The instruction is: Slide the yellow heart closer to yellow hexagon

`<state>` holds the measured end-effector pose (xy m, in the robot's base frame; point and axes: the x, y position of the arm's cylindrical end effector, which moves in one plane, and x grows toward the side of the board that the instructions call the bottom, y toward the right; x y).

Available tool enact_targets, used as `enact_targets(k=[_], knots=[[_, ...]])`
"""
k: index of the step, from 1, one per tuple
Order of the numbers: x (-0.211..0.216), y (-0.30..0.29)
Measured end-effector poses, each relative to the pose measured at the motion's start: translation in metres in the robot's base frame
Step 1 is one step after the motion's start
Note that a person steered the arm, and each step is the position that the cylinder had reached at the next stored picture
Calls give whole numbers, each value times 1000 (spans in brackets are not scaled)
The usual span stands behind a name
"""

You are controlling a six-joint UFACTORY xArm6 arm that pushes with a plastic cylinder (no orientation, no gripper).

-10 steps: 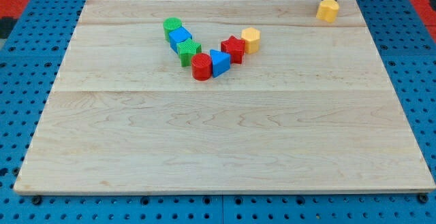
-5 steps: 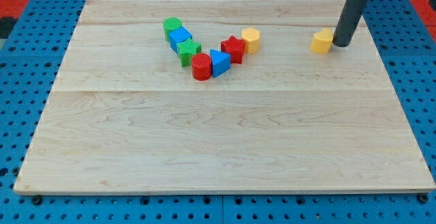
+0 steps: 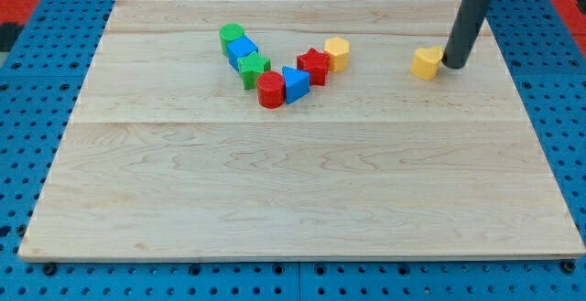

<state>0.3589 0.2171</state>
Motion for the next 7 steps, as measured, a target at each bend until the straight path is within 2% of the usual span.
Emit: enact_targets(k=[1,2,4,6,7], knots=[[33,-1],[34,0],[19,9],[-22,-4],[-9,-11]])
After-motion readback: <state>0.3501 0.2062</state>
